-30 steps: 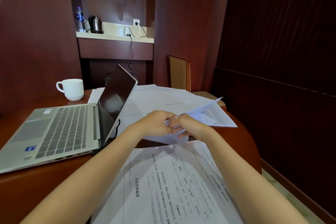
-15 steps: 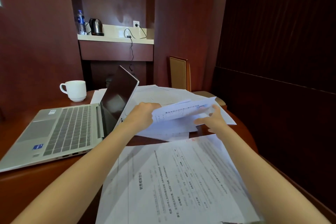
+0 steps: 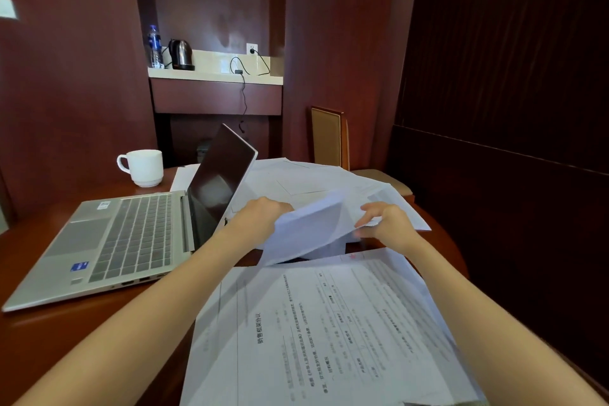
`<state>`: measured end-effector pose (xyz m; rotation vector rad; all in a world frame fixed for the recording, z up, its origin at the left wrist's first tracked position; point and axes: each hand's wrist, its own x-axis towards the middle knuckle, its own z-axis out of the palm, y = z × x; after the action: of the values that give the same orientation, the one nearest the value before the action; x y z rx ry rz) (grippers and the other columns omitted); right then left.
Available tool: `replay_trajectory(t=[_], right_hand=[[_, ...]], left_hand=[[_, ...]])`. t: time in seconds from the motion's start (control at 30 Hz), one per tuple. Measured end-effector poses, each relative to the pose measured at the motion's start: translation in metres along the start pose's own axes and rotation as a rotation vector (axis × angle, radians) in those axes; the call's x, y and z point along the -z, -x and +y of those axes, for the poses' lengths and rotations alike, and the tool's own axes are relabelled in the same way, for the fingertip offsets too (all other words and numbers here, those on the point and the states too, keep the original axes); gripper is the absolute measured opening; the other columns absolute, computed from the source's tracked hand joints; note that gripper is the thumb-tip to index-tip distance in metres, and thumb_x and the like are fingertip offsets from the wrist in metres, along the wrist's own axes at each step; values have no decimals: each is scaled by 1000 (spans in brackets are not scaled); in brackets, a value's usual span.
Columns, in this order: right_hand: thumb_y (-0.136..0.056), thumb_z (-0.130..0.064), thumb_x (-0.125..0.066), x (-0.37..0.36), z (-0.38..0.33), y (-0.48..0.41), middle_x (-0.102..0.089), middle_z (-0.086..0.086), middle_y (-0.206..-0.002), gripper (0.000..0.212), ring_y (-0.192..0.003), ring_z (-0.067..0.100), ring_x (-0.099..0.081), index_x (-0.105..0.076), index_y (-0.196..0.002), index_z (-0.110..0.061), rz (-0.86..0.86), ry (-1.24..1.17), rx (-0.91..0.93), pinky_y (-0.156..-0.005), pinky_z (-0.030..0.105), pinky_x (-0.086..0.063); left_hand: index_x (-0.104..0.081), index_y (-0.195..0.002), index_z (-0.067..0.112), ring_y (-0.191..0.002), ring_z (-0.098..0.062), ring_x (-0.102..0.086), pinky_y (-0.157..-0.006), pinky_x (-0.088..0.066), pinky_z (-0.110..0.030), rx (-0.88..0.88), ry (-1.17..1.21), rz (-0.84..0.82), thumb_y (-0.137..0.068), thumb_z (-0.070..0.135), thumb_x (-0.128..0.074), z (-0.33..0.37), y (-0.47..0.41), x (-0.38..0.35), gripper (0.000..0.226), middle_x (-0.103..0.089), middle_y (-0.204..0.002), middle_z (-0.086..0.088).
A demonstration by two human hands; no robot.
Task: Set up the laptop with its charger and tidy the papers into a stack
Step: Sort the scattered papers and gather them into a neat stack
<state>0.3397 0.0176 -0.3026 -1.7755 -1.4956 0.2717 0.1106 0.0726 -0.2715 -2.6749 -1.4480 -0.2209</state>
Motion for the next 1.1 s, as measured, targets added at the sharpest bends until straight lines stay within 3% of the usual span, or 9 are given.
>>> replay_trajectory(t=[0.1,0.23,0.43,0.63,0.77,0.83,0.93,1.03,1.1], right_hand=[[-73,-9,-78,-6,-7,-3,-57,8,-128,17,-115,24,-51,-62,-76,-1,81,-46,14,-82,21,-38],[-68,-15,-82,-11,-19,-6,-50,5,-125,46,-102,19,-48,-42,-90,-18,185,-86,21,-73,22,-39],[-64,-26,-86,-8,-23,4,-22,-3,-154,102,-140,20,-20,-24,-145,-30,130,183,224,-112,45,-20],[-74,-26,-76,-10,-12,4,-54,1,-133,44,-127,23,-44,-65,-116,-18,-112,513,284,-106,37,-30],[-83,-22,-67,-17,-12,8,-62,6,-69,20,-68,24,-55,-63,-69,-7,-122,343,154,-61,31,-42],[-83,-23,-67,-17,-16,8,-60,8,-66,24,-66,25,-53,-60,-66,-7,-50,250,111,-58,31,-39],[-82,-25,-71,-15,-26,6,-68,14,-99,39,-94,29,-60,-66,-114,-5,63,105,75,-78,28,-45],[-80,-26,-72,-8,-30,0,-56,9,-75,33,-72,24,-48,-69,-103,-2,164,14,97,-56,24,-35],[-83,-25,-68,-2,-33,-2,-59,6,-75,27,-70,23,-49,-69,-101,-5,250,35,99,-54,26,-34]], left_hand=[[-55,-125,25,-90,-27,-49,-70,-35,-25,-149,170,50,-89,-5,-34,6,1,-6,51,-61,-113,-11],[-59,-123,27,-117,-19,-50,-101,-39,-30,-350,382,-16,-93,11,-45,7,8,-18,37,-57,-128,3],[-55,-127,28,-115,-22,-52,-95,-43,-35,-307,279,-74,-80,-11,-37,-6,9,-29,64,-58,-125,2],[-38,-140,29,-122,-22,-47,-103,-38,-35,-240,295,-247,-92,4,-38,-12,10,-41,54,-49,-138,-1],[-43,-133,28,-112,-19,-52,-95,-44,-37,-276,372,-219,-89,31,-53,-4,16,-35,45,-55,-128,6],[-44,-131,28,-106,-19,-53,-86,-46,-33,-266,270,-126,-84,34,-58,5,17,-32,49,-57,-122,8],[-47,-129,26,-109,-24,-53,-79,-41,-29,-133,282,146,-84,13,-53,9,13,-30,47,-56,-125,0],[-34,-140,17,-133,-26,-29,-105,-28,-27,25,585,491,-82,-2,-53,10,10,-31,64,-28,-146,-8],[-36,-136,10,-131,-24,-26,-102,-21,-16,-3,691,688,-79,-2,-58,22,14,-25,62,-25,-142,-12]])
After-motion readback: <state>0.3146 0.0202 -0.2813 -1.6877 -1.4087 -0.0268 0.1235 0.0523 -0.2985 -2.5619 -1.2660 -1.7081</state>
